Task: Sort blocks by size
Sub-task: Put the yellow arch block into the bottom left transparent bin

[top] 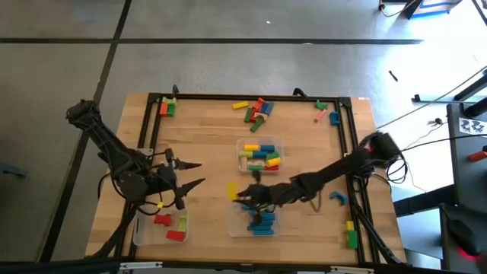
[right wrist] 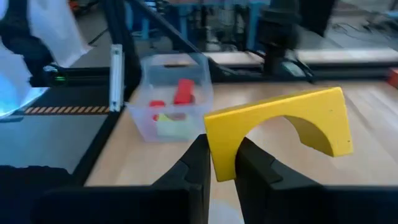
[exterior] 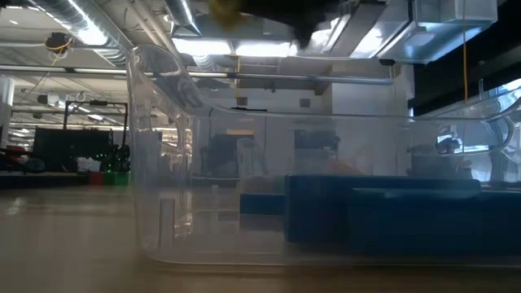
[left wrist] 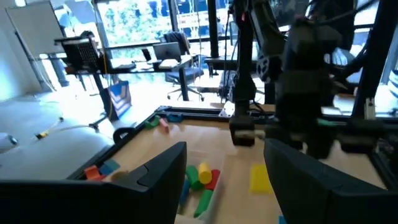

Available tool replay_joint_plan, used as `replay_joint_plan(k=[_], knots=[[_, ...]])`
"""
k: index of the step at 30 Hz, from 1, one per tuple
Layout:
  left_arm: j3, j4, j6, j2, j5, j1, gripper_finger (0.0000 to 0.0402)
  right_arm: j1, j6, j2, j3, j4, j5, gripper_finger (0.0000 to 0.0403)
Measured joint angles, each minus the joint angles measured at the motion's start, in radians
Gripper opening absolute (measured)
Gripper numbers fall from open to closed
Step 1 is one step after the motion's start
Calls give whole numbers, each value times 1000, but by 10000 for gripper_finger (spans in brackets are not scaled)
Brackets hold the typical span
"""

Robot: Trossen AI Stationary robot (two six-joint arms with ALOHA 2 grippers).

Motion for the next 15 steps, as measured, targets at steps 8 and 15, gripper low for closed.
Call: replay_joint_plan(k=[8,15], knots=[[0,0,-5,0,-2,-8,210,-6,-122,272,311,0,-93,53],[0,1,-6,0,-3,-8,210,-6,-176,476,580,-18,-148,53]])
